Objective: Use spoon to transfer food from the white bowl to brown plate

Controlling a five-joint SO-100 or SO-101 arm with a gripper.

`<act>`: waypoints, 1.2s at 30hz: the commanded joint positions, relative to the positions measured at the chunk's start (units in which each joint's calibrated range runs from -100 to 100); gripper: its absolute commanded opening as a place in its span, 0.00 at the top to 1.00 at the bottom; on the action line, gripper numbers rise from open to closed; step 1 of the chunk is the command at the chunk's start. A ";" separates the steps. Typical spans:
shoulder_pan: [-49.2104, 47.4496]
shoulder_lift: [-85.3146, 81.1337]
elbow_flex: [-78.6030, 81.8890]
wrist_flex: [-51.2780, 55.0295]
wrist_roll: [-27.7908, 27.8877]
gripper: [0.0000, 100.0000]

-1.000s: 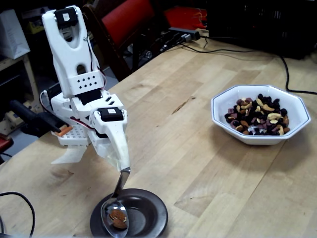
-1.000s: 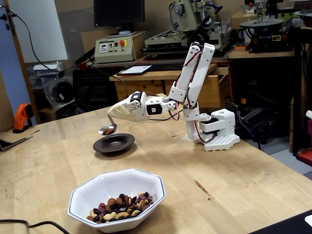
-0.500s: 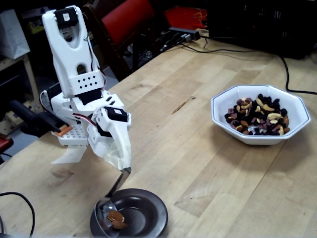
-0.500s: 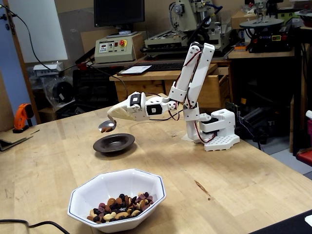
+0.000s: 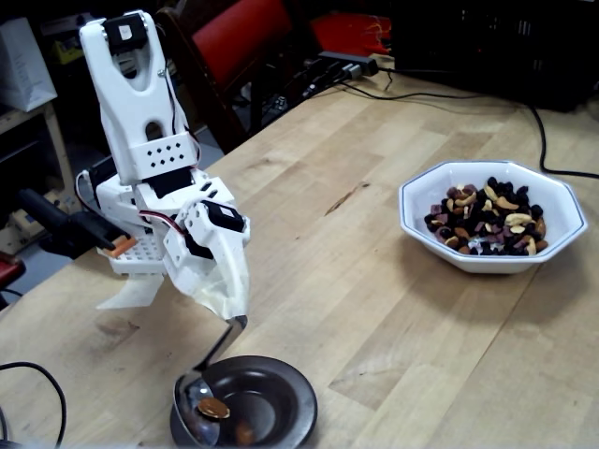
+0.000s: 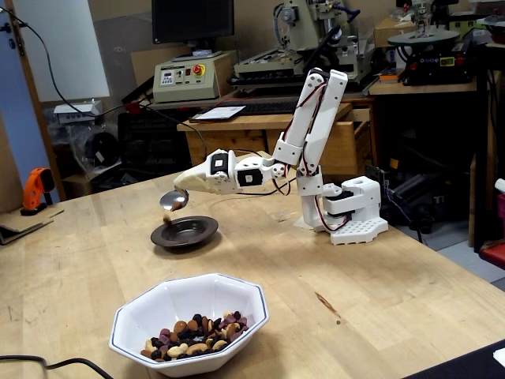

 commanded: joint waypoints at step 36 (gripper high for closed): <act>-8.46 -0.93 0.24 -0.12 -0.98 0.96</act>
